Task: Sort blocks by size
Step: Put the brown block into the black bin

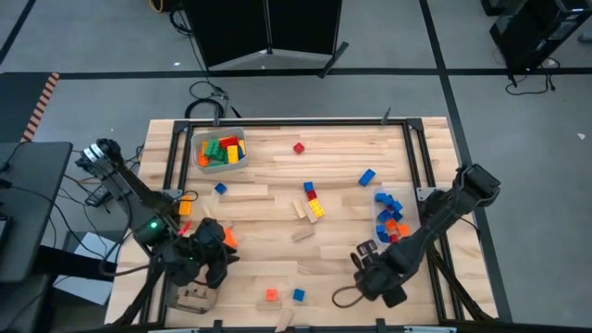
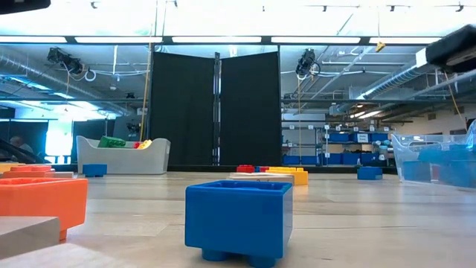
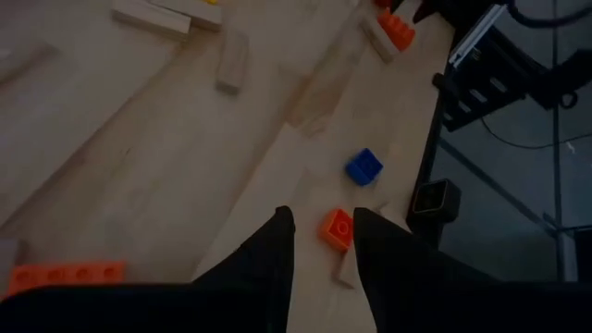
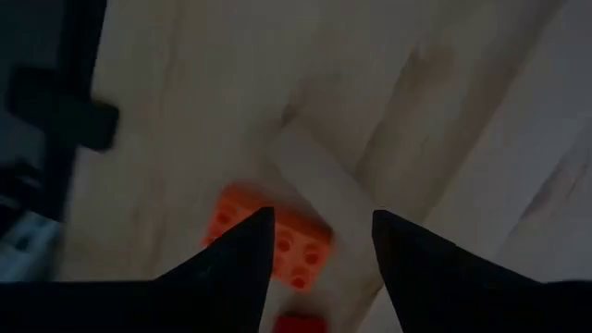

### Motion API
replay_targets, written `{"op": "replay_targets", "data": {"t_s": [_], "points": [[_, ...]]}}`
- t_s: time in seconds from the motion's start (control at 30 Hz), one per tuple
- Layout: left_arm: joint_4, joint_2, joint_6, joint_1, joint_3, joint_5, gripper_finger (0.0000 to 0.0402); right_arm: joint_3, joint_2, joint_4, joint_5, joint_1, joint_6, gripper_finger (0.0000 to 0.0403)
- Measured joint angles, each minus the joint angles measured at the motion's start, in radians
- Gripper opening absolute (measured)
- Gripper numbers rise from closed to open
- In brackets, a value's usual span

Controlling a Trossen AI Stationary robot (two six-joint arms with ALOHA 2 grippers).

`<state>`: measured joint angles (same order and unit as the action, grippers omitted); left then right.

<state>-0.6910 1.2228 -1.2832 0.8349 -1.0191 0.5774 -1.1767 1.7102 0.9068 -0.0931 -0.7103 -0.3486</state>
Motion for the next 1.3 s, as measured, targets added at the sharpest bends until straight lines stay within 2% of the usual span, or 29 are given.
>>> {"op": "replay_targets", "data": {"t_s": [0.23,0.57,0.7,0.83,0.97,1.1,1.3], "points": [[0.001,0.0,0.0,-0.004,0.0,-0.002,0.0122,0.0,0.024,-0.009,0.111,-0.05,0.14,0.02],[0.03,0.0,0.0,-0.004,0.0,-0.002,0.0122,0.0,0.154,-0.033,0.102,-0.05,0.204,0.0238],[0.035,0.0,0.0,-0.004,0.0,-0.002,0.0122,-0.003,0.2,-0.048,0.093,-0.049,0.213,0.0239],[0.052,0.0,-0.001,-0.004,0.0,0.0,0.0122,-0.005,0.219,-0.055,0.089,-0.05,0.184,0.02],[0.053,0.0,-0.003,-0.004,0.0,0.001,0.0122,-0.003,0.212,-0.054,0.083,-0.046,0.109,0.0122],[0.084,0.0,-0.003,-0.004,0.0,0.002,0.0122,0.001,0.179,-0.035,0.088,-0.031,0.032,0.0119],[0.096,0.0,-0.003,-0.009,0.0,0.022,0.0122,0.002,0.035,0.027,0.297,0.008,-0.183,0.0119]]}}
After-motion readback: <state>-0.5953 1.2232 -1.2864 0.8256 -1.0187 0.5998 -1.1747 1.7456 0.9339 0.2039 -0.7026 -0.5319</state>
